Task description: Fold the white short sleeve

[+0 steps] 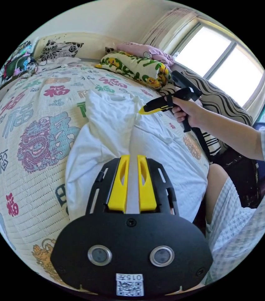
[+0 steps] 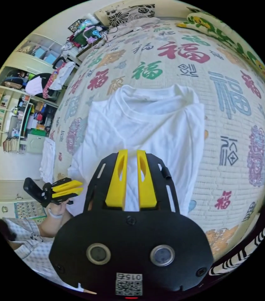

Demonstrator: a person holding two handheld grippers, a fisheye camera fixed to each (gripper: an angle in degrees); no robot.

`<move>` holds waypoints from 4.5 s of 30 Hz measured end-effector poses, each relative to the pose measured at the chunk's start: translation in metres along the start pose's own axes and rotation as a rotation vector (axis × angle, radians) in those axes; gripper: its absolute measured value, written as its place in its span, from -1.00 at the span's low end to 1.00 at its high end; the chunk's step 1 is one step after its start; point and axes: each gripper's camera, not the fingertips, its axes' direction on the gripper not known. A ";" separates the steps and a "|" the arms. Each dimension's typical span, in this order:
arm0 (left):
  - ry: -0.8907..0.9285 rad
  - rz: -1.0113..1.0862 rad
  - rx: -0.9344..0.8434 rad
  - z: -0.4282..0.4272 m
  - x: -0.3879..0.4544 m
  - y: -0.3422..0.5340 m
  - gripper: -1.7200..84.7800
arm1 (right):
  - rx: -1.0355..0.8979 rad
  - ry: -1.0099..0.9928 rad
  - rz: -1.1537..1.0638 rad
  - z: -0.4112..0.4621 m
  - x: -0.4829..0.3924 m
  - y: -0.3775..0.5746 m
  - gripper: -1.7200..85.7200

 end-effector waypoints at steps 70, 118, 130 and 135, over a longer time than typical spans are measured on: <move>0.019 0.215 -0.005 0.051 0.091 -0.201 -0.96 | 0.126 -0.069 -0.215 -0.234 0.038 0.209 -0.97; -0.324 -0.014 -0.432 0.097 0.349 0.105 -0.95 | 0.002 0.324 0.033 -0.117 -0.084 0.628 -0.94; -0.368 0.013 -0.535 0.084 0.328 0.118 -0.95 | -0.289 0.288 -0.171 -0.054 -0.080 0.626 -0.97; -0.320 -0.015 -0.558 0.054 0.305 0.124 -0.94 | -0.283 0.238 -0.167 -0.064 -0.053 0.641 -0.97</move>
